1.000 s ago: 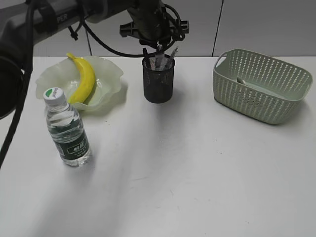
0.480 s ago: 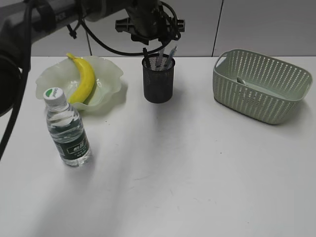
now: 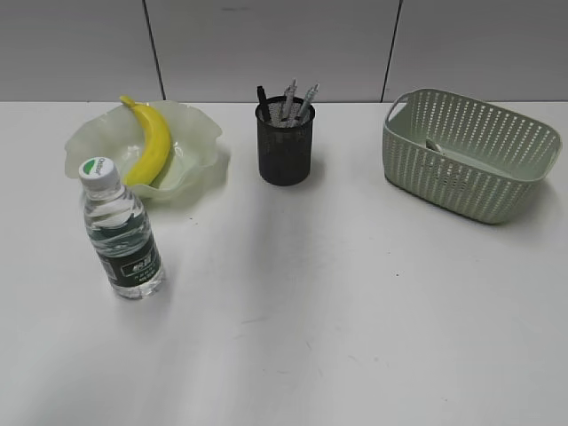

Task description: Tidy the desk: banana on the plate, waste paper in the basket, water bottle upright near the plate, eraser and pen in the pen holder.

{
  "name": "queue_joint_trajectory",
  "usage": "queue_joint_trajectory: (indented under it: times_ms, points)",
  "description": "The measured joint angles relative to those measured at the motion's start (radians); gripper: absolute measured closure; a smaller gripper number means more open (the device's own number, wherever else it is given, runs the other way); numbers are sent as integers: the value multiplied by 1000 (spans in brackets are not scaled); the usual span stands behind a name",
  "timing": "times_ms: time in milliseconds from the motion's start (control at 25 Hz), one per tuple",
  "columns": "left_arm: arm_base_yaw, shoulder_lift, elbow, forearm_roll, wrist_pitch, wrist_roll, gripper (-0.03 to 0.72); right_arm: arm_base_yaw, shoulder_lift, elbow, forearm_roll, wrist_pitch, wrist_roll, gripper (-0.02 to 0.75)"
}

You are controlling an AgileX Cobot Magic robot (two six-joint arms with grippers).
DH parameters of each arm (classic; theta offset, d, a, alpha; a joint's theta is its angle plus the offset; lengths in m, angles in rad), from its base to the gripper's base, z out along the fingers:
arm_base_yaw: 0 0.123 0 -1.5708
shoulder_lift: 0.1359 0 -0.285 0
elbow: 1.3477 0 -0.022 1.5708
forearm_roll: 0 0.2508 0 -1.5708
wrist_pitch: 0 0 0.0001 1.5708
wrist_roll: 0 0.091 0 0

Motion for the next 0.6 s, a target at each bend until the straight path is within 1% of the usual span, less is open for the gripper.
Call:
queue_joint_trajectory:
  times_ms: [120,200,320,440,600]
  points:
    - [-3,-101,0,-65,9,78,347,0,0,0,0,0,0,441]
    - [-14,-168,6,-82,9,124,373,0,0,0,0,0,0,441]
    - [-32,-292,72,-93,8,167,397,0,0,0,0,0,0,441]
    - [-39,-454,231,-97,7,176,402,0,0,0,0,0,0,441]
    - [-39,-690,559,-96,8,176,402,0,0,0,0,0,0,441]
